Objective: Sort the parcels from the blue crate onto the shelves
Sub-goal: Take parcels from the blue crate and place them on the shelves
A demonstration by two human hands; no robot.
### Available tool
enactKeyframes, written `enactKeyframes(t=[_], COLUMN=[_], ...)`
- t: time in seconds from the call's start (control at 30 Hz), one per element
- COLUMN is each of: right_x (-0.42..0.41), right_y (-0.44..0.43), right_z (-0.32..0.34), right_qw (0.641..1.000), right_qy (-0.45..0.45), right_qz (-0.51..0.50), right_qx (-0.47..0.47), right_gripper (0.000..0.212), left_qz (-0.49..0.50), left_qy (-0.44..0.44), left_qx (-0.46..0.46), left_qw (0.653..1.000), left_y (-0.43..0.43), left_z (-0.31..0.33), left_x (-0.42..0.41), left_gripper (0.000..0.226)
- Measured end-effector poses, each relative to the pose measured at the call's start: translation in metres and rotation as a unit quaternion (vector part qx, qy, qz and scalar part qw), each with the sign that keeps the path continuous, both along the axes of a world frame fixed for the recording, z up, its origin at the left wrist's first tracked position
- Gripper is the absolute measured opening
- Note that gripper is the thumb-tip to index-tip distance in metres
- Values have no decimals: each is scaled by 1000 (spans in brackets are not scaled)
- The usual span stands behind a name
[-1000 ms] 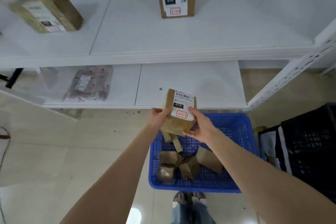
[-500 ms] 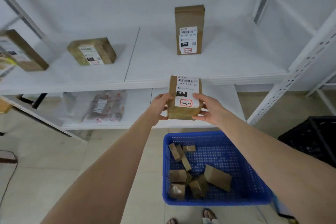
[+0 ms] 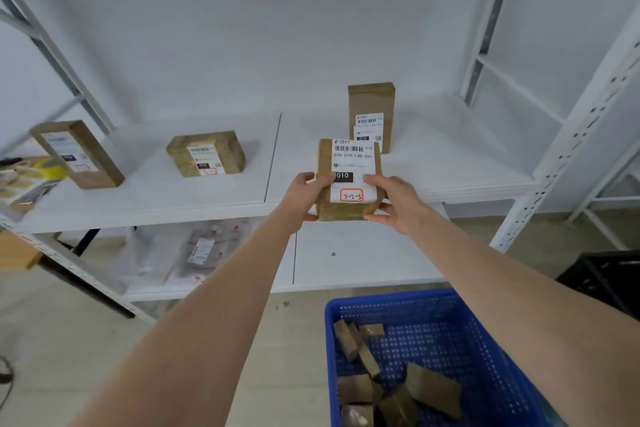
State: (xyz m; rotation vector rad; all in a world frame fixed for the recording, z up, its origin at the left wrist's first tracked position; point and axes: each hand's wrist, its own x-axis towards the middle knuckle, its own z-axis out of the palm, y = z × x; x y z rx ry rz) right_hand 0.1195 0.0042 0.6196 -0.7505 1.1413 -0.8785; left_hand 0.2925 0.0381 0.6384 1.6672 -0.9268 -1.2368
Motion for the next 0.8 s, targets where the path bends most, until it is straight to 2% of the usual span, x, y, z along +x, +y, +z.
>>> enactKeyframes(t=[0.07,0.33,0.43,0.5,0.67,0.73,0.8], right_x=[3,5,2,0,1,9,21], right_y=[2,-2,-7,-10,-25,-28,-28], right_z=[6,41,61,76,118,138,159], right_qw=[1000,999,998,996,987,981,974], right_qy=[0,-4,-1,-1,4,15,9], right_qz=[-6,-9,17,27,22,16,19], right_qx=[-8,-38,-67,-88,-160,-194,-228], right_gripper=[26,28,37,36,26,25,34], left_qz=[-14,-27,-30,-29,-15,-12,-1], left_qy=[-6,-10,-23,-35,-46,-49,-58], left_qx=[-10,-50,-73,-85,-109,-126,-157], left_qw=[1000,998,997,995,993,991,986], left_y=[1,-5,-9,-12,-14,-13,-14], left_z=[7,43,63,79,124,144,167], left_x=[3,-2,-6,-8,-6,-1,8], left_gripper=[58,28,23,31,68,75,73])
